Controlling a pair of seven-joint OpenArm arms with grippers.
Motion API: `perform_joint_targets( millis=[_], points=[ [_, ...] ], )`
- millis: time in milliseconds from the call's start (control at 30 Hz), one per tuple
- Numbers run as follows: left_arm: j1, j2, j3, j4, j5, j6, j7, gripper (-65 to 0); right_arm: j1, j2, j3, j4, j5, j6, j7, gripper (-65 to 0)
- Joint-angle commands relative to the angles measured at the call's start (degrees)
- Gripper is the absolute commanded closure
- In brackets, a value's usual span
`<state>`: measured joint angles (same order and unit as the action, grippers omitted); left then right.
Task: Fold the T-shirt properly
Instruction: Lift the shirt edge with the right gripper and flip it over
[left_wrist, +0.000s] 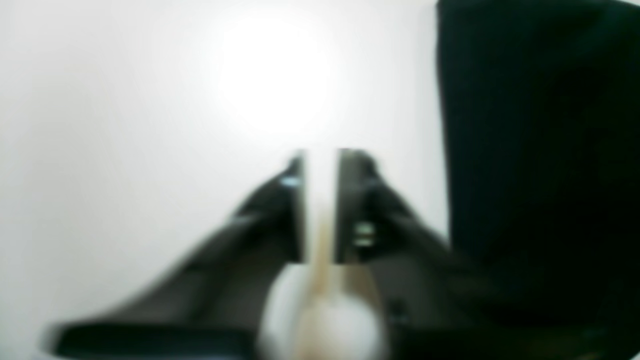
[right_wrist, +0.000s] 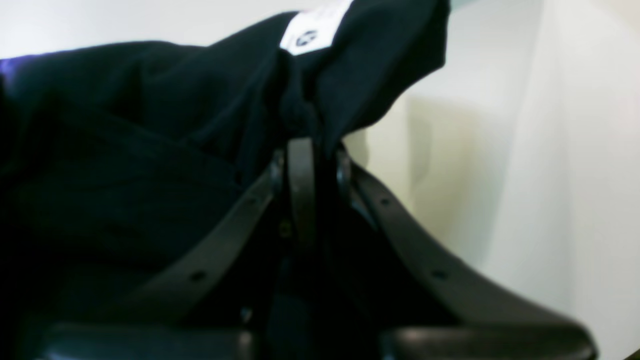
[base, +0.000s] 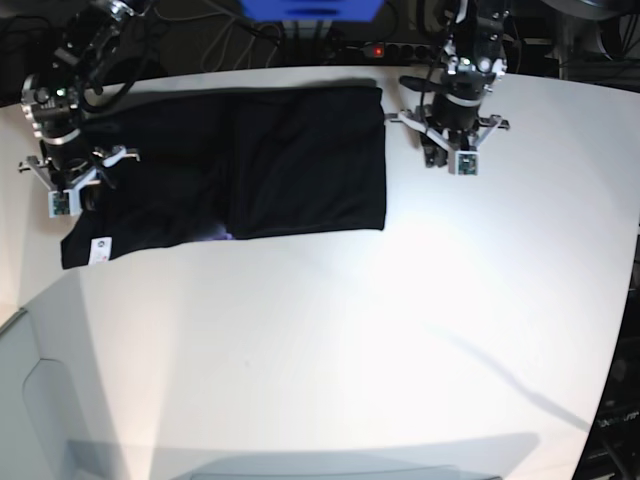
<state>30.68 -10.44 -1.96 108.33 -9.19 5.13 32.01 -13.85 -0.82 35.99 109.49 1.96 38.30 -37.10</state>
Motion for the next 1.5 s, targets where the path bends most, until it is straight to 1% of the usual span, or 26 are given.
perform_joint_targets(
  millis=[0,100,167,267,333,400,467,600,867,1033,1167,1300,1400,1467],
  points=[
    [-0.13,0.19,-0.11,0.19,0.18,-0.07,-1.02,0.0,0.00,0.34,-0.78,1.94,0.99,1.70,1.28,0.0],
    [-0.92,0.19,-0.11,-1.74,0.18,-0.07,-1.02,-1.7,-2.20,0.34,-3.68,4.31,0.99,1.70,1.28,0.0],
    [-1.09,0.19,-0.11,-2.18,0.09,-0.07,-1.02,0.0,-3.25,0.25,-5.53,5.54,1.08,1.70,1.37,0.0],
    [-1.27,0.28,-0.11,-3.06,0.00,-0.07,-1.02,0.0,-4.75,-1.51,-7.90,6.86,1.69,1.70,1.72,0.0],
    [-2.32,1.16,-0.11,-3.85,-2.02,-0.07,-1.02,0.0,-5.63,-1.86,-9.13,6.95,3.54,1.70,1.72,0.0],
    [-2.76,0.90,-0.11,-5.26,-4.74,-0.07,-1.02,0.0,-6.24,-1.86,-11.15,7.04,5.03,1.70,1.72,0.0],
    [-2.76,0.81,-0.11,-5.96,-6.94,-0.07,-1.02,0.0,-6.77,-1.95,-12.82,7.04,5.30,1.70,1.72,0.0],
    [-4.26,0.90,0.24,-6.31,-8.26,-0.07,-1.02,0.0,-6.94,-2.04,-16.60,7.04,5.30,1.70,1.72,0.0],
    [-4.79,1.25,0.42,-7.02,-8.26,-0.07,-1.02,0.0,-7.03,-1.69,-29.09,7.39,5.38,1.70,1.81,0.0],
    [-4.79,1.25,0.15,-7.02,-8.26,-0.07,-1.02,0.0,-6.68,-1.95,-33.57,7.39,5.30,1.70,1.54,0.0],
    [-4.79,1.16,0.15,-7.02,-8.26,-0.07,-1.02,0.0,-6.86,-1.60,-40.08,7.39,5.30,1.70,1.45,0.0],
    [-4.79,1.25,0.07,-7.02,-8.26,0.02,-1.02,0.0,-6.68,1.83,-49.13,7.21,5.30,1.70,1.37,0.0],
    [-4.79,1.25,0.07,-7.02,-8.26,0.11,-1.02,0.0,-6.51,2.18,-54.93,7.21,5.12,1.70,1.37,0.0],
    [-4.79,1.25,-0.02,-7.02,-8.26,0.11,-1.02,0.0,-5.63,1.65,-56.60,6.95,5.12,1.70,1.37,0.0]
  ],
)
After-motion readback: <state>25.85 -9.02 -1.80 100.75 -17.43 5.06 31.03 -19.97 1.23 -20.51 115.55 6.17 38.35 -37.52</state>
